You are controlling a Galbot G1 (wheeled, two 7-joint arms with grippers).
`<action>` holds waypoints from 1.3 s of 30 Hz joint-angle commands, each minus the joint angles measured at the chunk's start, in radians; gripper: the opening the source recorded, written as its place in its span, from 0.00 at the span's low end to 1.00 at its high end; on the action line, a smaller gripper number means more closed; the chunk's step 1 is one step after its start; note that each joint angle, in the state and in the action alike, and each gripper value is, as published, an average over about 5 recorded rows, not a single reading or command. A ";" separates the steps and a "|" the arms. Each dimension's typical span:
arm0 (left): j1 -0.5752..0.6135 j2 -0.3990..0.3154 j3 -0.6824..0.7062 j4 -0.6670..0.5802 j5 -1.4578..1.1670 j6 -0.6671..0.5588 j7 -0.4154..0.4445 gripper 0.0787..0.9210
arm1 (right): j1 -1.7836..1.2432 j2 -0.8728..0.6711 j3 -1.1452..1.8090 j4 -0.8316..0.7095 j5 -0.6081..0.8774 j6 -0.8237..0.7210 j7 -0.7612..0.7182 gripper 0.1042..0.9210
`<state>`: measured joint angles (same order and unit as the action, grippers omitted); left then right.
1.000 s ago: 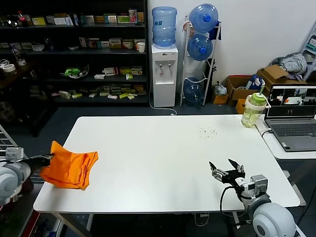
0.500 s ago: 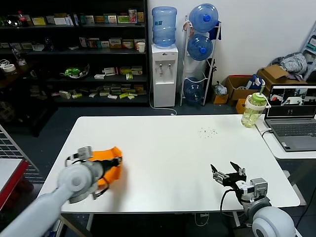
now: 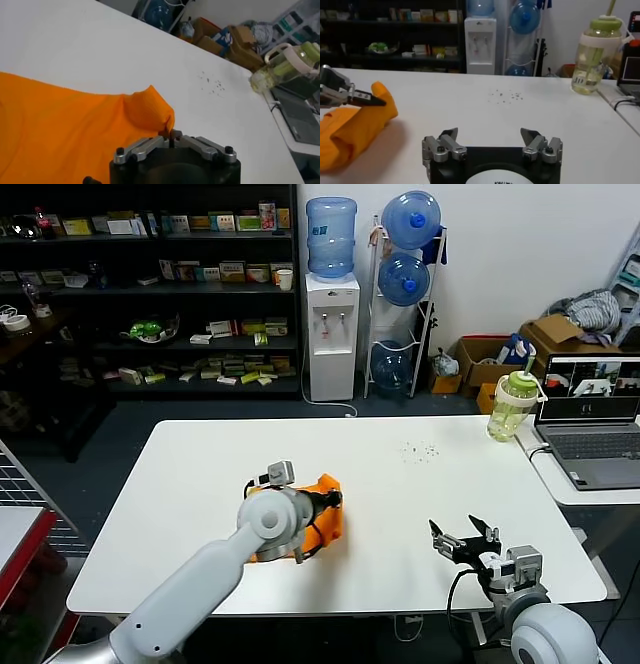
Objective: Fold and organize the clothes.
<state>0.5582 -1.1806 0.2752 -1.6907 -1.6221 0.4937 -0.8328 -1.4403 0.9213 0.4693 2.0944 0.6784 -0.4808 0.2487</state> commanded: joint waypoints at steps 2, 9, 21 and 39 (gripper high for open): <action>-0.080 -0.138 0.074 0.097 0.048 -0.006 -0.035 0.03 | 0.002 0.003 -0.003 -0.002 0.000 -0.006 0.003 0.88; -0.083 -0.160 0.085 0.106 0.062 -0.004 -0.034 0.03 | 0.003 0.001 -0.002 0.001 0.004 -0.003 0.002 0.88; 0.088 -0.082 -0.084 -0.078 0.245 0.000 0.167 0.23 | 0.009 0.013 0.045 -0.076 -0.043 0.248 -0.147 0.88; 1.082 -0.037 -0.961 -0.106 1.226 -0.927 1.149 0.84 | -0.231 0.231 0.384 -0.289 -0.231 0.739 -0.465 0.88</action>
<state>1.1272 -1.1685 -0.2170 -1.7945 -0.8923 0.1035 -0.1584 -1.5410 1.0208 0.6939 1.9092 0.5375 -0.0251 -0.0364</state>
